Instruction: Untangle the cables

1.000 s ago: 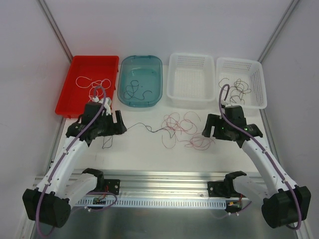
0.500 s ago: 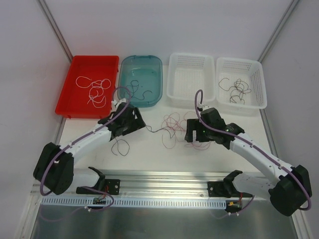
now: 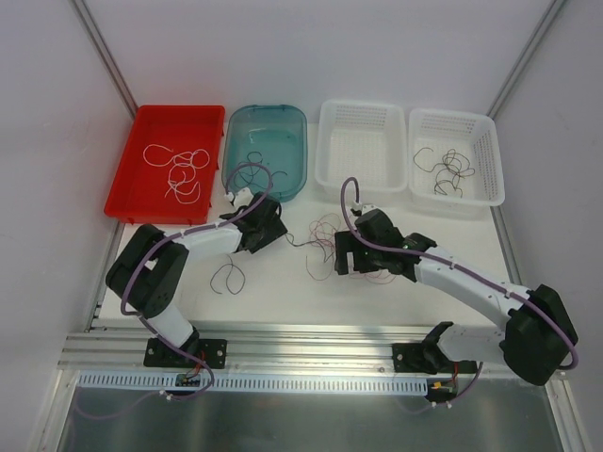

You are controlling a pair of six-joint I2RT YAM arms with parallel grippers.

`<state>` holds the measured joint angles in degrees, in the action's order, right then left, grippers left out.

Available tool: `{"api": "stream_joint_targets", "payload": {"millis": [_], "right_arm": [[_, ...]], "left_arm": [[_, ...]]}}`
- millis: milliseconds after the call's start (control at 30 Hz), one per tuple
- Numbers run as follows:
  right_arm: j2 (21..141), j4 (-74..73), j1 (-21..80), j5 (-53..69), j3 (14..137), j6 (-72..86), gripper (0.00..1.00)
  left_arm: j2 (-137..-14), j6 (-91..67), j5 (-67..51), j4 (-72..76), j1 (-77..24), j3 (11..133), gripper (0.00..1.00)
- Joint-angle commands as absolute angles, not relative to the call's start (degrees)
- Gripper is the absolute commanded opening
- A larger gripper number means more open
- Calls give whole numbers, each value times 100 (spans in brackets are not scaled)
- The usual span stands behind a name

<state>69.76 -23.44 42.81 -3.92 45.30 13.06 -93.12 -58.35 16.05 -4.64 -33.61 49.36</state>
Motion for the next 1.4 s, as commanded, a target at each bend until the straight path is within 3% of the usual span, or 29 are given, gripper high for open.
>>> {"api": "stream_joint_targets", "payload": {"millis": [0, 300, 633, 1000, 1367], "right_arm": [[7136, -2031, 4412, -589, 4720, 1424, 94], [7444, -1934, 4518, -799, 4693, 1485, 94], [7839, -2048, 4518, -1600, 4684, 1591, 93], [8060, -2004, 4509, -1407, 4755, 1644, 83], [7629, -2101, 4711, -1134, 5378, 1609, 86]], "left_arm": [[-9492, -6205, 1811, -316, -3472, 5106, 67], [-9633, -6249, 1951, -290, -3560, 4914, 64], [-8720, -5863, 2452, -343, -3305, 4044, 65], [-8113, -5484, 2277, -378, -2856, 3524, 60], [-7058, -5423, 2066, -466, -2935, 3559, 71]]}}
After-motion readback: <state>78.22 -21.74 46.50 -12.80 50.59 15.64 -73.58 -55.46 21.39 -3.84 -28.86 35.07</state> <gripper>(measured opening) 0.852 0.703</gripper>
